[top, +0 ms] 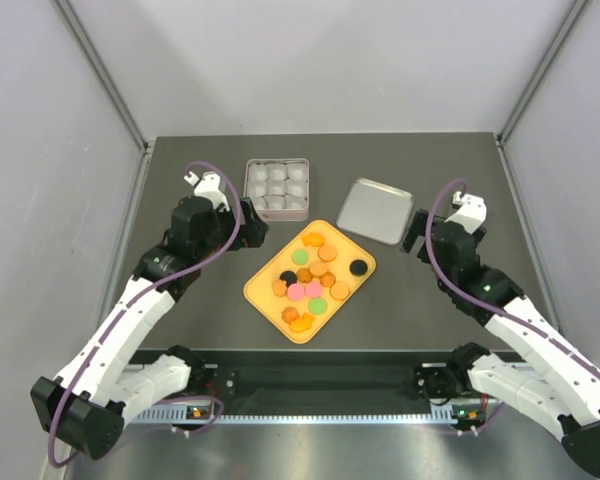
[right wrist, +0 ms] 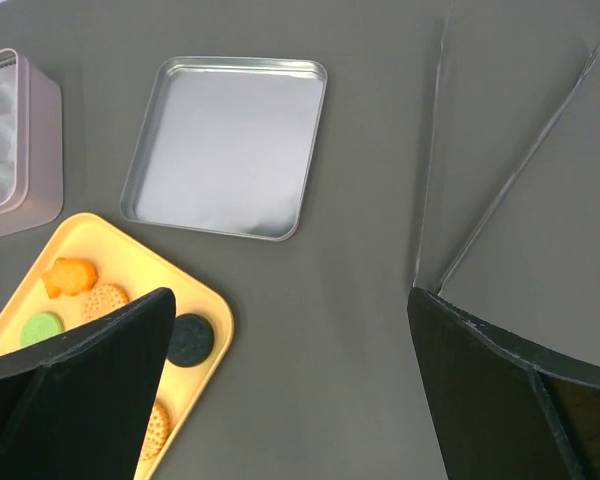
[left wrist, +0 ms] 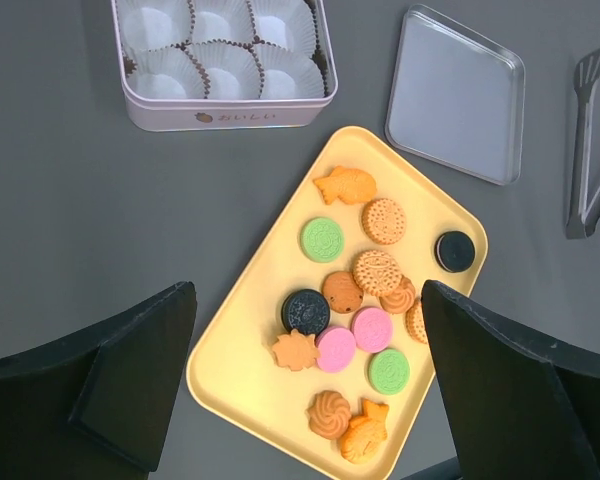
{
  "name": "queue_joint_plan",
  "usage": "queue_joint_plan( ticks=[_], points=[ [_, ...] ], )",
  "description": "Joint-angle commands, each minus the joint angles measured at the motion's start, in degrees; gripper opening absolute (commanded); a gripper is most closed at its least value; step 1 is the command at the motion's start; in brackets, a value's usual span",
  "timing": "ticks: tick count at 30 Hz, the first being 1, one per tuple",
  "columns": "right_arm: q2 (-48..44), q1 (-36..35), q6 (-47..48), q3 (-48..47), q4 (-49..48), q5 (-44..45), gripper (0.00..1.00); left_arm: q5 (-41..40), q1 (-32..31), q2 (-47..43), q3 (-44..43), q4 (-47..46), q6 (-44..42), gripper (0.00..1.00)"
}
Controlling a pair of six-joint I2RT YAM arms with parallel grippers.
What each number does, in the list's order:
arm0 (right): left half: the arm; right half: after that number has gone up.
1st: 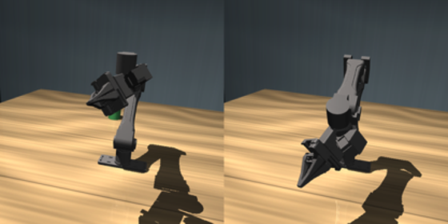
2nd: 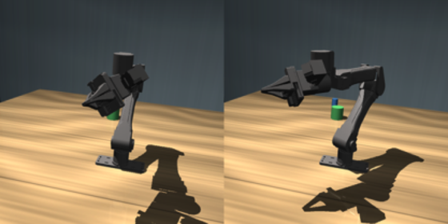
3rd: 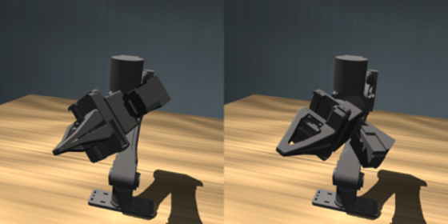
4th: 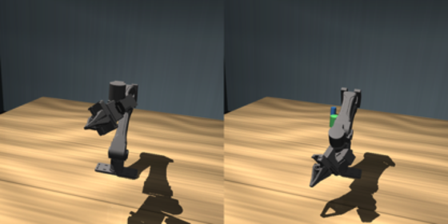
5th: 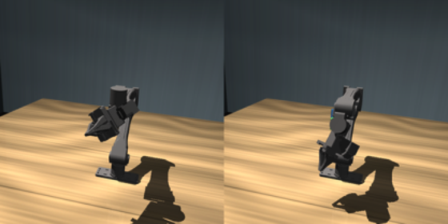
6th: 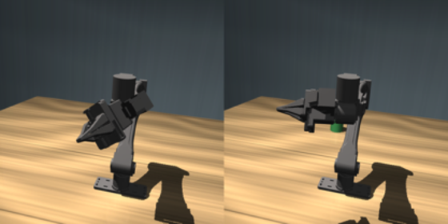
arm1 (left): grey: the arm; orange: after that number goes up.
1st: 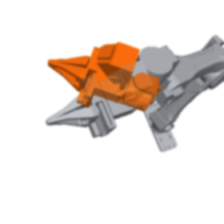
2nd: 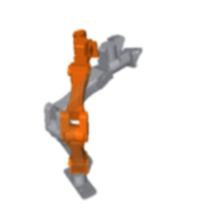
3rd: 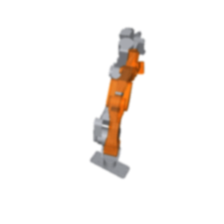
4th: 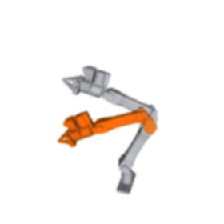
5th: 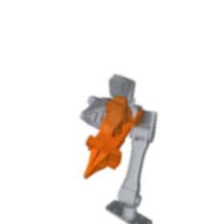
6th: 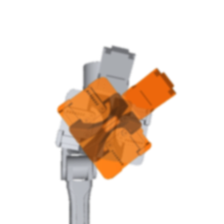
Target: Pack the cookies
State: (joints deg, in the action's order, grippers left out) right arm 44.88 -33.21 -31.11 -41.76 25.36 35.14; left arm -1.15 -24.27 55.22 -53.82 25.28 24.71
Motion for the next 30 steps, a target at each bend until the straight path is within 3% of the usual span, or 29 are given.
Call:
queue_joint_plan(
  ticks=[1,7,20,30],
  points=[
    [1.6,-0.1,-1.14,-4.91,0.73,1.6,1.0,0.88,-0.16,-1.43,0.3,-0.84,-0.72,0.99],
    [6.96,1.3,0.7,-8.86,3.72,0.64,1.0,3.26,-0.16,-1.35,0.21,-1.46,-1.15,0.99],
    [23.05,28.97,5.89,-10.11,1.45,-16.14,1.0,5.45,-0.07,-1.43,0.3,-1.2,-1.95,0.99],
    [32.79,34.51,5.71,-8.95,-5.85,-18.35,1.0,7.91,-0.07,-0.38,0.47,-1.81,-1.59,0.99]
  ],
)
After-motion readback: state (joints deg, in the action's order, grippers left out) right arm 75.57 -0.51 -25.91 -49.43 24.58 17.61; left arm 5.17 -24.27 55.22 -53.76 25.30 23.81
